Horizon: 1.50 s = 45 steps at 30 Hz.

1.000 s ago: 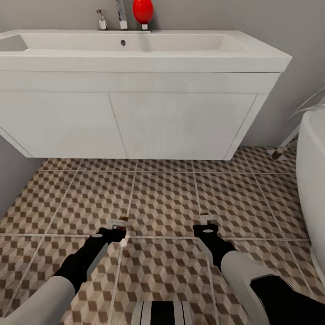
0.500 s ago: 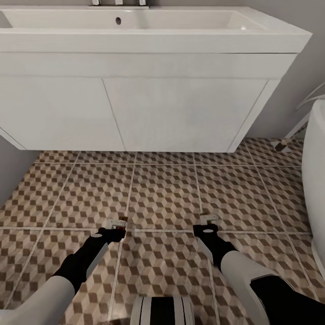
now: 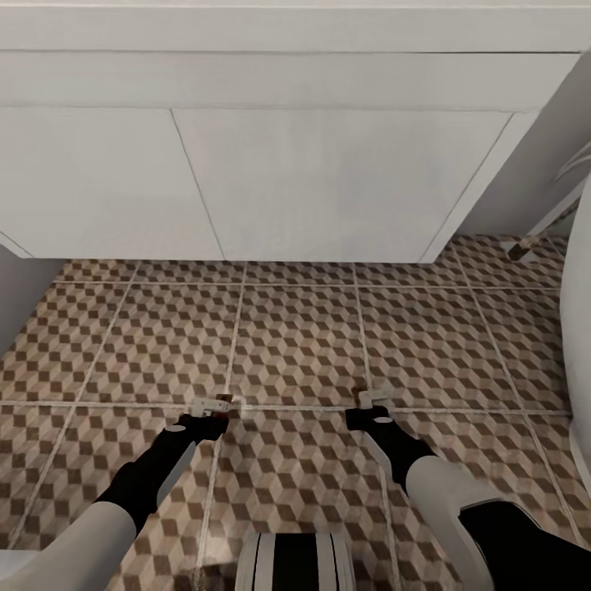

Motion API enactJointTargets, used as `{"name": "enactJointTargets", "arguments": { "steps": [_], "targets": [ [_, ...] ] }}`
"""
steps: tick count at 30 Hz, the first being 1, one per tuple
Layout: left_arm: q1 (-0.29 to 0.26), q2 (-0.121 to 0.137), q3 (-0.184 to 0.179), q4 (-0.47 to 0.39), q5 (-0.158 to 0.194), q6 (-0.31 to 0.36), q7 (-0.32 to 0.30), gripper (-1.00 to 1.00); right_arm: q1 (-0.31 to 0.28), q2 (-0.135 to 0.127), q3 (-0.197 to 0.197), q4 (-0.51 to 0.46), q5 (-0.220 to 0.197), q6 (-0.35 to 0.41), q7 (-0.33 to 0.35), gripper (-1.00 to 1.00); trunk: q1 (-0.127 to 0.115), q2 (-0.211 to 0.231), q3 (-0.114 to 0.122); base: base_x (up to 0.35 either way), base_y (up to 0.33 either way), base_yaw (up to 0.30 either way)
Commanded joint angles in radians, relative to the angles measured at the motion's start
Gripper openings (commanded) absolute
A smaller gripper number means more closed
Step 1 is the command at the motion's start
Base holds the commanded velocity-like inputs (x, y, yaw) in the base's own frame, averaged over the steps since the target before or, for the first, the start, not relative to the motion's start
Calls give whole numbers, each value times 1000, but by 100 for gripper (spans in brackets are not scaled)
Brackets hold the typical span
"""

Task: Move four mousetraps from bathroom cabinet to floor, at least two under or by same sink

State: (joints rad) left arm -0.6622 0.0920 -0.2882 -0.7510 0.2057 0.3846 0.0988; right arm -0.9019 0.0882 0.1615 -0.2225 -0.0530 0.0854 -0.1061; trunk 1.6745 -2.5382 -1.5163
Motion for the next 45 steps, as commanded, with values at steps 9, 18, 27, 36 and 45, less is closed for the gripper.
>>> {"name": "enactJointTargets", "arguments": {
  "steps": [9, 18, 27, 36, 45],
  "targets": [
    [-1, 0, -6, -1, 9, 4, 12, -100, 0, -2, 6, -2, -7, -1, 17, -100, 4, -2, -36, 0, 0, 0],
    [-1, 1, -6, -16, 8, 5, 16, -100, 0, -1, 6, -3, -8, -9, 17, -100, 6, -3, -51, 0, 0, 0],
    [-1, 3, -5, -76, 2, 7, 21, -100, 0, 2, 6, -4, -7, -9, 17, -100, 6, -3, -51, 0, 0, 0],
    [-1, 2, -8, -99, -1, 1, 19, -100, 0, 3, 7, -25, -7, -8, 16, -100, 6, -3, -51, 0, 0, 0],
    [-1, 15, -8, -82, 1, -94, 11, -100, 0, 1, 6, -48, -7, -6, 9, -100, 6, -3, -51, 0, 0, 0]
  ]
}}
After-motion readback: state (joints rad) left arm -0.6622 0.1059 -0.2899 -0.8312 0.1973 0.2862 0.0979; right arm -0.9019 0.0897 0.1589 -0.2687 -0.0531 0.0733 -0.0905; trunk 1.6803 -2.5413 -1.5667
